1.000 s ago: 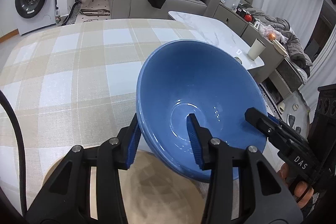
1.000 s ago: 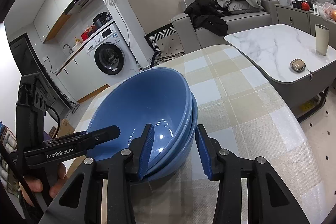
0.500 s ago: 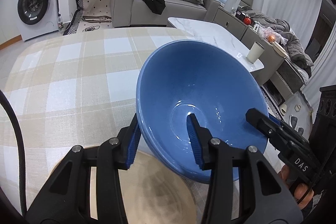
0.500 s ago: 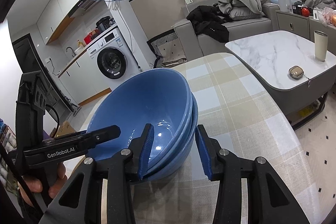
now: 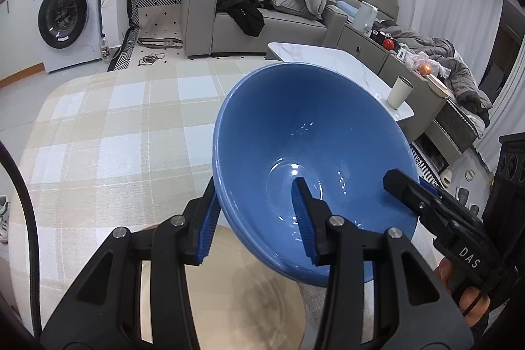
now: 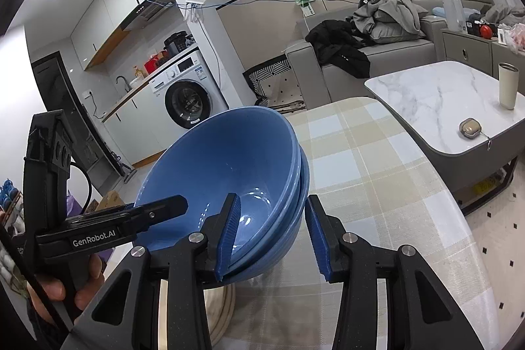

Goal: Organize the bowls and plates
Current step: 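Lift the nested blue bowls with the left gripper and carry them over the cream plates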

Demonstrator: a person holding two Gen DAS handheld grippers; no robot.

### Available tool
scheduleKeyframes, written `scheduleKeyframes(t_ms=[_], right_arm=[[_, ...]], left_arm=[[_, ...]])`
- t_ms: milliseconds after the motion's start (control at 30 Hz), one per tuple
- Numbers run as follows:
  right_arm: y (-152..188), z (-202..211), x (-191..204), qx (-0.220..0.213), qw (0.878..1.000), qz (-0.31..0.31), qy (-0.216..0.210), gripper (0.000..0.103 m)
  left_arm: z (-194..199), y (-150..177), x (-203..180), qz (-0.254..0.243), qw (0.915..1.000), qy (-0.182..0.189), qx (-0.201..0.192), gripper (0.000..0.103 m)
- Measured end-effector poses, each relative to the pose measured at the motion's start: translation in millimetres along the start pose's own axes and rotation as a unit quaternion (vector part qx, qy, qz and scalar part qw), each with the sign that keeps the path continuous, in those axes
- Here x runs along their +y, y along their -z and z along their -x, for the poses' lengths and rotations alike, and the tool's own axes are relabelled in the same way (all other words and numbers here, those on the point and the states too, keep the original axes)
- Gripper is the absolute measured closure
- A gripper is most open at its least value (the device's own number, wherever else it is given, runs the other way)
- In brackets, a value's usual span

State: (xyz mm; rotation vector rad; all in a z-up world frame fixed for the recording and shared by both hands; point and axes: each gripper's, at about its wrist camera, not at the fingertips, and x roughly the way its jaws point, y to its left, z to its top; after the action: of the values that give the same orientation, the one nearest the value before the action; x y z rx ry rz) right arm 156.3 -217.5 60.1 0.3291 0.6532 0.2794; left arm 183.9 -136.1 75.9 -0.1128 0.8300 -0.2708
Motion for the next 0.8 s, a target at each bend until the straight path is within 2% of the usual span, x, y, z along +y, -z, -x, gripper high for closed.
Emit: scheduleKeyframes(t_ms=[800], right_arm=[[5, 9, 47, 0.005, 0.998, 0.042, -0.045, 0.061]], left_arm=[[84, 28, 13, 0.019, 0.9985, -0.043, -0.031, 0.063]])
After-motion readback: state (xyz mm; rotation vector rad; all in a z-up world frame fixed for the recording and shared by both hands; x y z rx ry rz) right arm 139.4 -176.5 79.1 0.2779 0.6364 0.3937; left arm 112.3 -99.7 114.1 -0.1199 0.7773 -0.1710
